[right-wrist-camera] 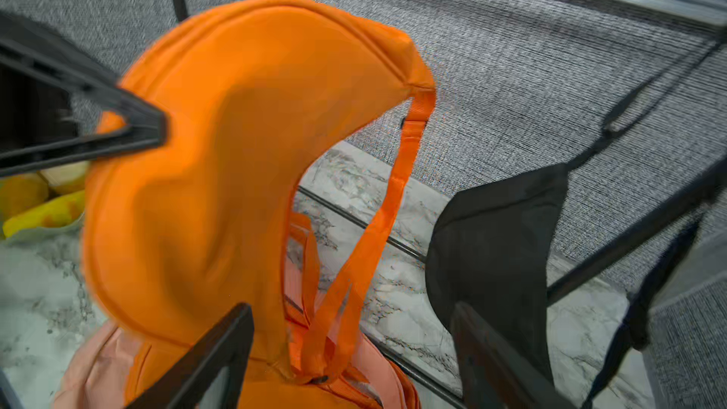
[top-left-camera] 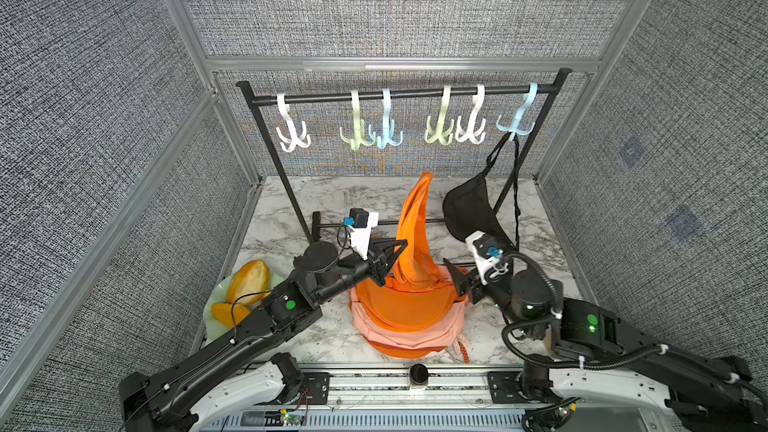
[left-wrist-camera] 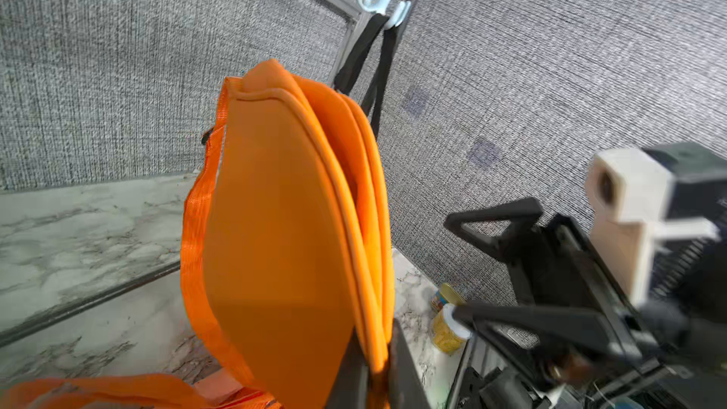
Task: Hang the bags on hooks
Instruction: Pick up the bag from the bag.
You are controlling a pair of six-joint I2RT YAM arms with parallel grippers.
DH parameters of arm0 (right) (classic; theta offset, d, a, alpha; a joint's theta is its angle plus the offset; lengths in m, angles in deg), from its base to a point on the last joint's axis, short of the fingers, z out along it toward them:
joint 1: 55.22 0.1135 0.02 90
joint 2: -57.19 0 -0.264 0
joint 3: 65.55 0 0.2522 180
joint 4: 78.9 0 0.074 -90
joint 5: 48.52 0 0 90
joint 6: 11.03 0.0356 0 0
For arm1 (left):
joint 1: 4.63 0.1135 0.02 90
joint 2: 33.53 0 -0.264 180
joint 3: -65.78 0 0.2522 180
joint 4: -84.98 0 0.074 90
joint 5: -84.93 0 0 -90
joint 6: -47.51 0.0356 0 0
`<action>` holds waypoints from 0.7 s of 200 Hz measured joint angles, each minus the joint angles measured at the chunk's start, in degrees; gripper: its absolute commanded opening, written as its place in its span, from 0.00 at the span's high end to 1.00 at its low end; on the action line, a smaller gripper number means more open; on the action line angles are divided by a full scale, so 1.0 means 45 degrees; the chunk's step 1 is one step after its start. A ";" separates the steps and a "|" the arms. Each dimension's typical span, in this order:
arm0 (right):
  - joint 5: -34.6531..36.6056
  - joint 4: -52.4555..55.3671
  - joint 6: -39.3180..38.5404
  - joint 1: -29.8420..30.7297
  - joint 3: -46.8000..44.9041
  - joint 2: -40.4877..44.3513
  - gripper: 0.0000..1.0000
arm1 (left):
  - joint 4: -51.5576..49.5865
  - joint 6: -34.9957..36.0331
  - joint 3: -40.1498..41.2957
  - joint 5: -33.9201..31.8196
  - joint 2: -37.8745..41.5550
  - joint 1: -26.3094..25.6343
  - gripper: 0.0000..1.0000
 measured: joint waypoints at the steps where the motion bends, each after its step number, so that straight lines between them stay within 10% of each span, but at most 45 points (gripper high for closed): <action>1: -0.0044 0.0000 0.0015 -0.0058 -0.0005 0.0029 0.16 | -0.0024 0.0029 -0.0019 0.0015 0.0024 0.0005 1.00; 140: -1.1157 -0.2127 0.2778 -0.8631 -0.1428 -0.1496 0.06 | -0.2069 0.1787 -0.1792 0.1817 0.2229 0.0019 1.00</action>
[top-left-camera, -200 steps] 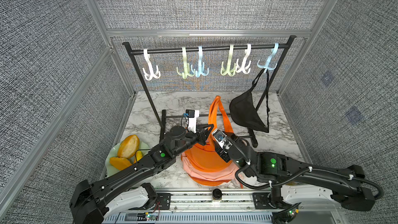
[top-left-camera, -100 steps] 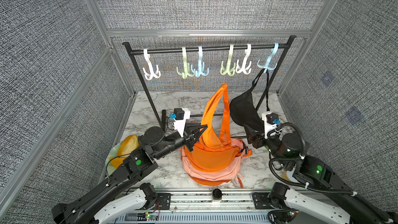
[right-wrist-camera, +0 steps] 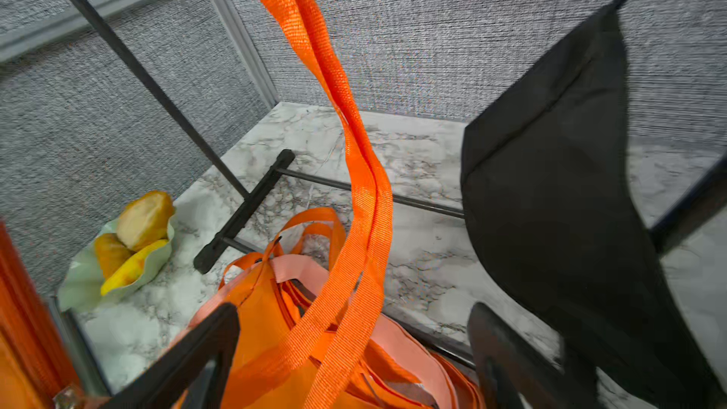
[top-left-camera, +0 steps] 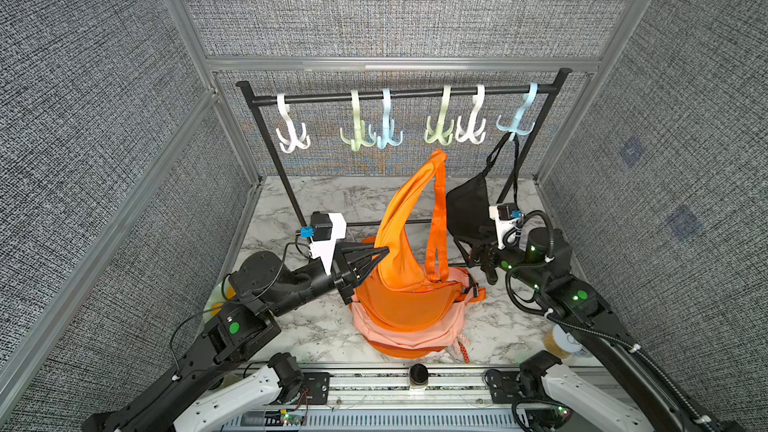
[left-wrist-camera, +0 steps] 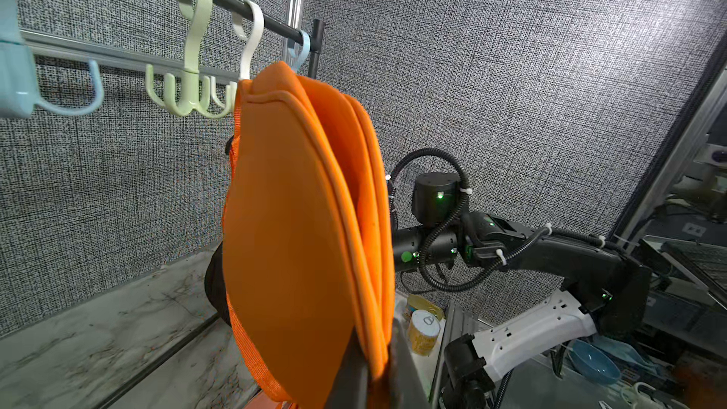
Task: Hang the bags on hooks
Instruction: Pick up the bag from the bag.
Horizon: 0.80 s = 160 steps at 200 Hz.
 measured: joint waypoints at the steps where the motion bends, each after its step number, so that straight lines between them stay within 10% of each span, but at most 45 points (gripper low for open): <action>1: -0.0092 -0.0039 0.0015 -0.0029 0.0000 -0.0044 0.06 | 0.0000 0.0000 0.0000 0.0005 0.0005 0.0000 1.00; 129: -0.2832 -0.2866 0.0588 -0.0534 0.0826 -0.3968 0.22 | -0.0010 -0.0010 0.0151 0.0112 0.0641 0.0005 1.00; 160: -0.3172 -0.3385 0.0748 -0.0544 0.1205 -0.4721 0.44 | -0.0015 -0.0083 0.0180 0.0117 0.0675 0.0005 1.00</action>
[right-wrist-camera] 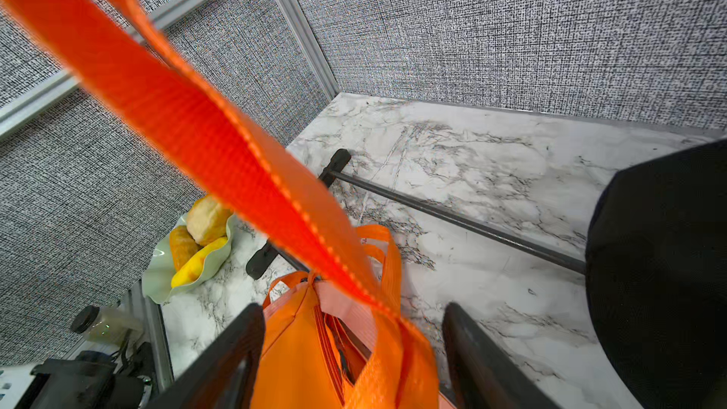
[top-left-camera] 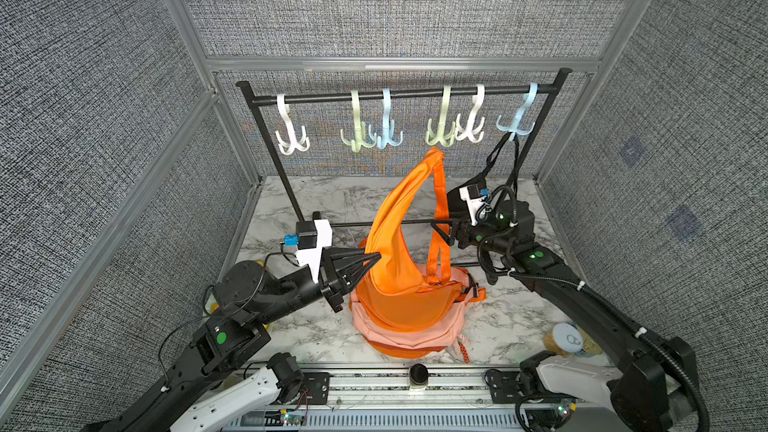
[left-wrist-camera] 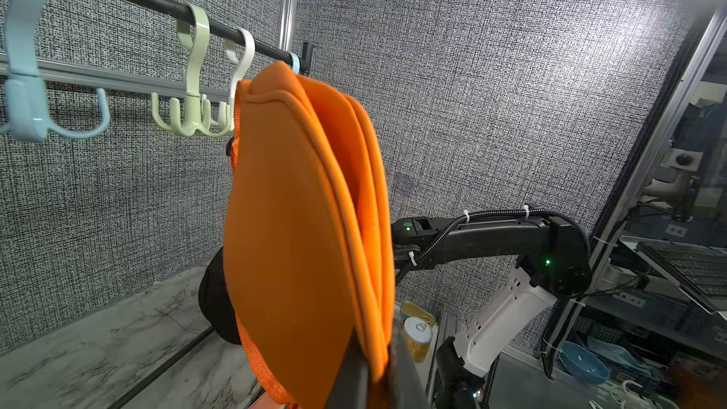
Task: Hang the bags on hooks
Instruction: Pick up the bag from the bag, then hang the bag on the hook.
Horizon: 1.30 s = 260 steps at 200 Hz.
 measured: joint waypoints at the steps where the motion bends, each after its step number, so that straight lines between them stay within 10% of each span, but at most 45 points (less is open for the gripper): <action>1: -0.0010 0.0000 0.0010 0.0000 0.0024 -0.0015 0.45 | 0.0000 -0.0005 0.0000 0.0000 0.0000 0.0000 1.00; 38: -0.0505 -0.0578 0.0267 0.0000 0.0500 -0.0554 1.00 | 0.0063 -0.0078 0.0214 -0.0005 0.0214 0.0000 1.00; 179: 0.3288 0.2856 -0.0617 -0.0068 0.2924 0.2909 1.00 | 0.3366 -0.0238 0.3439 -0.0223 0.1287 0.0000 1.00; 260: 0.4260 0.5119 -0.1511 -0.1622 0.6339 0.1175 1.00 | 0.6028 -0.0782 0.3288 0.1297 -0.0991 -0.0165 1.00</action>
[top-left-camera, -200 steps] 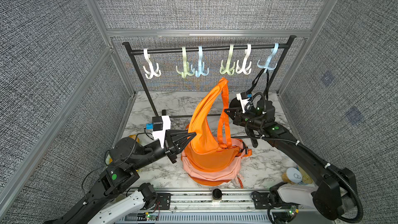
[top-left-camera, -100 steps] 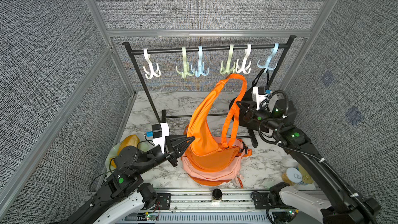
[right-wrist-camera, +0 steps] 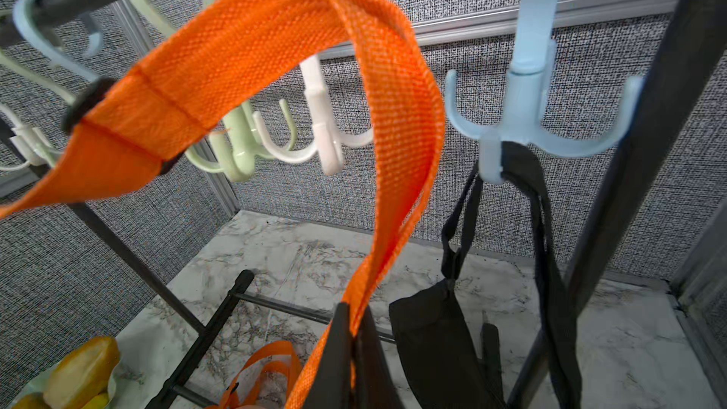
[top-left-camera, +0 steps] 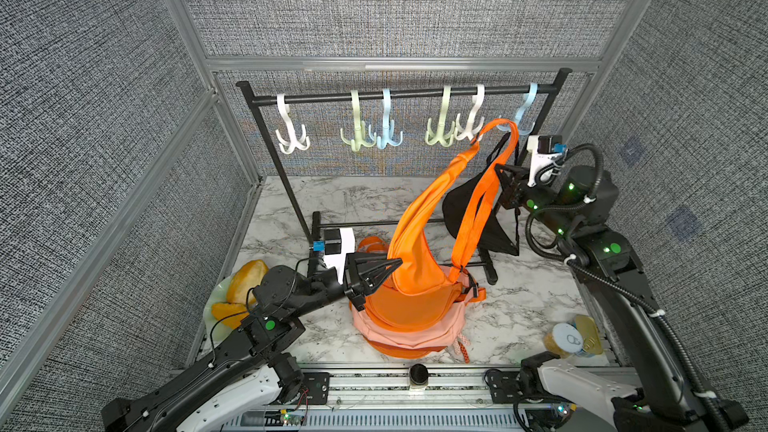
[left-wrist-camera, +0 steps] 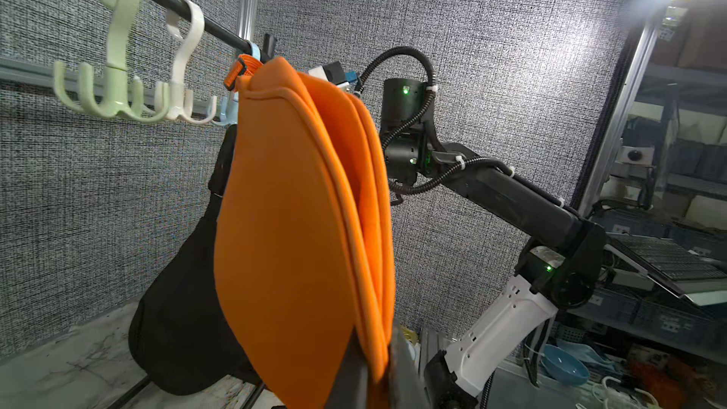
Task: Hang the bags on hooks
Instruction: Hang the bag on the hook.
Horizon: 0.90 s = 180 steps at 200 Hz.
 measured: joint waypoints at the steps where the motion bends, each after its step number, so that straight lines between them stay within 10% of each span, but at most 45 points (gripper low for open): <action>1: -0.0010 0.0029 -0.0015 -0.0024 0.0049 -0.0049 1.00 | 0.0029 -0.0015 0.0000 0.0000 -0.0005 -0.0005 1.00; 167: -0.1826 0.1933 -0.0568 -0.0131 0.0578 -0.2006 1.00 | 0.1559 -0.2001 0.1899 -0.1214 -0.0704 -0.0170 1.00; 180: -0.1588 0.1991 -0.0617 -0.0121 0.0466 -0.1846 0.83 | 0.1681 -0.2186 0.2050 -0.1345 -0.0899 -0.0175 1.00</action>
